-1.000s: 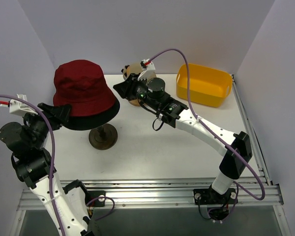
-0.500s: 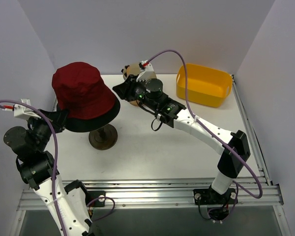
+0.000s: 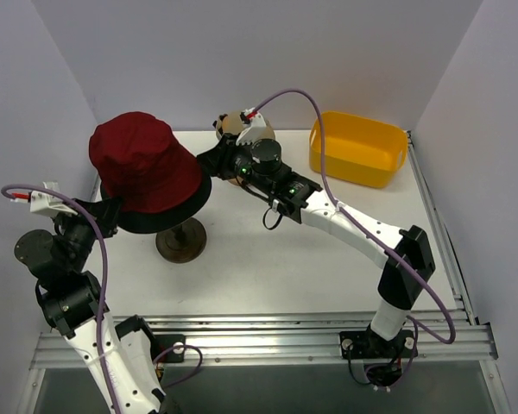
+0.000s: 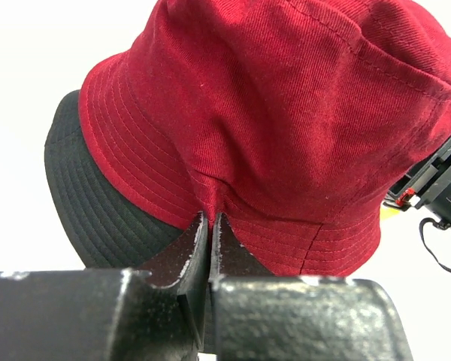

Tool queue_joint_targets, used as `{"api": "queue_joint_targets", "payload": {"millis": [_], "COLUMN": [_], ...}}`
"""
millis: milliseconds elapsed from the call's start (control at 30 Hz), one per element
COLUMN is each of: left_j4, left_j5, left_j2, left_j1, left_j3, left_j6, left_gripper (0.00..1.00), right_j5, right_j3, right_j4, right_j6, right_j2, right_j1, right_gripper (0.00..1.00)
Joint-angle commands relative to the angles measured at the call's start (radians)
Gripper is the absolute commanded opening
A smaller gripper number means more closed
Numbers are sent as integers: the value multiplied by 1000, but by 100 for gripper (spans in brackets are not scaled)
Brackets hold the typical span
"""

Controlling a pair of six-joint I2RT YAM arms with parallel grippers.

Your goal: Stack the hats

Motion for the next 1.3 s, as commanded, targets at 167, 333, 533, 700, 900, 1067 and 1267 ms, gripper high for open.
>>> {"api": "queue_joint_targets", "payload": {"millis": [167,333,533,700,900,1067,1267], "left_j4": [-152,-177,-195,-251,-68,-4,114], "left_j5": [-45,-129,-198,-292,-120,-40,-3], "left_j2": [-4,-22,-26,-21,13,83,114], "left_j1": [-6,-6,-6,-6,-6,-6,-6], "left_j3": [-31,53,168,260,274,271,172], "left_j6": [48,7,-70,-34,-114,-117,-157], "left_gripper": [35,55,68,68,68,69,69], "right_j5": [-9,7,45,13,-79,-177,-292], "right_j3": [60,63,60,60,45,34,34], "right_j4": [40,2,-48,-46,-2,49,63], "right_j6": [-11,-60,-94,-121,-181,-227,-273], "right_j2": [-6,-46,-88,-112,-143,-155,-122], "right_j1": [1,-1,-2,-4,-2,5,24], "right_gripper": [25,26,27,28,34,41,47]}}
